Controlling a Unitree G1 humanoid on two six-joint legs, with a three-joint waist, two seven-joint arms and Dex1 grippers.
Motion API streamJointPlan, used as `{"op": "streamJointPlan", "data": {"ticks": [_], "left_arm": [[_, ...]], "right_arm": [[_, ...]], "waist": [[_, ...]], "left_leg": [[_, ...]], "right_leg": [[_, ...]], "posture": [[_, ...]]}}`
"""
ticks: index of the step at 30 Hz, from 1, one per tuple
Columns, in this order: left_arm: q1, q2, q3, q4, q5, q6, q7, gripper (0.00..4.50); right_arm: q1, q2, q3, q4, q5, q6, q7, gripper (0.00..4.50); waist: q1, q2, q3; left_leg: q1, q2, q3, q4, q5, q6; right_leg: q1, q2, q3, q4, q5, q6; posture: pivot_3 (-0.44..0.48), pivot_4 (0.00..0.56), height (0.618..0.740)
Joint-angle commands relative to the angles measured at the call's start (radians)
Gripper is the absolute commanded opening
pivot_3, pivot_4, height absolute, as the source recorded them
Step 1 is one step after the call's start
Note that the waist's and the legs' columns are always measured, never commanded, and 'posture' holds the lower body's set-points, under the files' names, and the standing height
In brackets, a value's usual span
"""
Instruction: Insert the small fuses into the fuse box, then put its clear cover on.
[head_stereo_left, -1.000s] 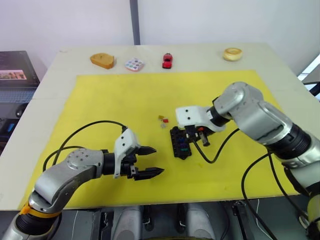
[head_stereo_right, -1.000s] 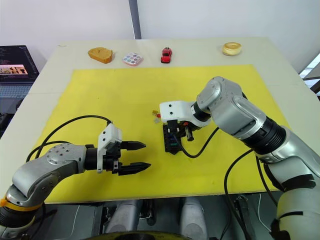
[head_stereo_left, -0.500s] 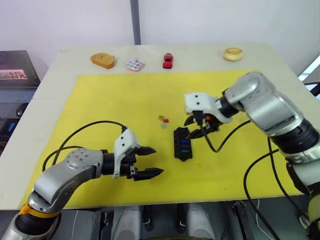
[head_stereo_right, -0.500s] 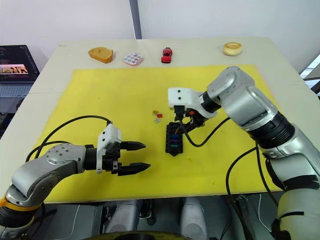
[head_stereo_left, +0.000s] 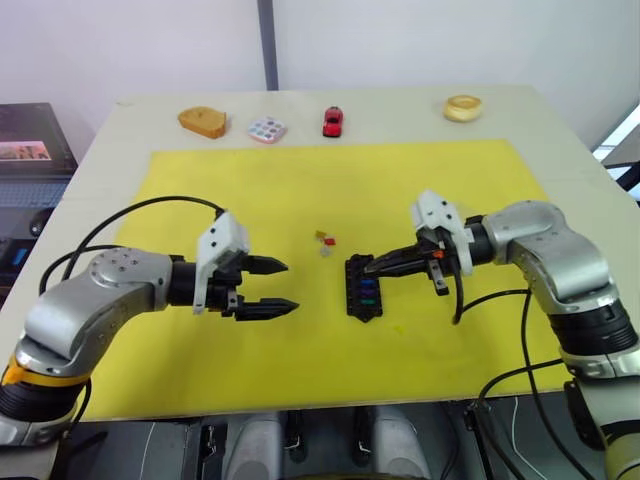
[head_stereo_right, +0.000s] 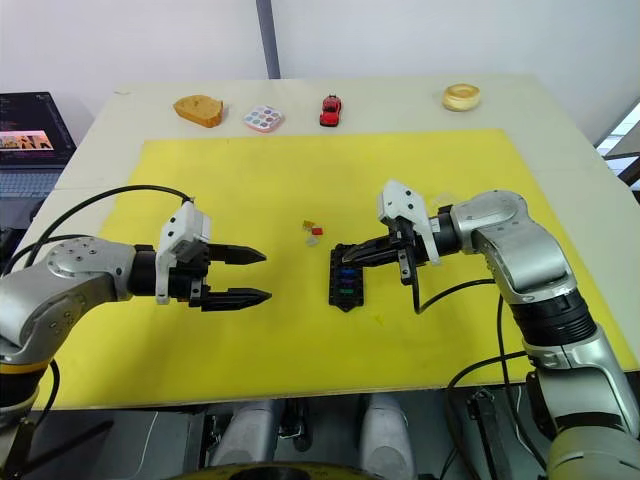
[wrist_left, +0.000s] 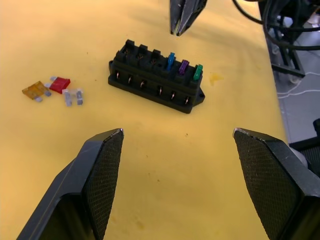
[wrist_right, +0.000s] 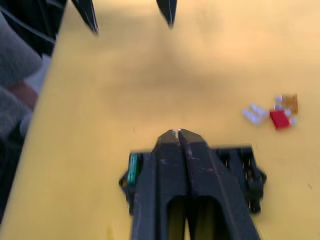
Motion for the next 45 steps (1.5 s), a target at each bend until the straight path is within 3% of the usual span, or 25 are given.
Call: {"op": "streamJointPlan", "data": {"ticks": [1, 45], "left_arm": [[-0.030, 0.006, -0.013, -0.003, 0.012, -0.024, -0.037, 3.68], [0.012, -0.015, 0.000, -0.042, 0.009, -0.002, -0.016, 3.68]], "right_arm": [[0.031, 0.006, -0.017, -0.010, -0.004, -0.065, -0.030, 0.04], [0.129, -0.001, 0.094, 0.066, -0.154, -0.272, -0.107, 0.04]], "waist": [[0.003, 0.000, 0.000], [0.001, -0.002, -0.001]], "left_leg": [[0.000, 0.000, 0.000, 0.000, 0.000, 0.000], [0.002, 0.000, -0.002, 0.002, -0.001, -0.002]], "right_leg": [[0.000, 0.000, 0.000, 0.000, 0.000, 0.000], [0.003, 0.000, 0.000, 0.000, 0.000, 0.000]], "posture": [[0.000, 0.150, 0.740], [0.000, 0.150, 0.740]]}}
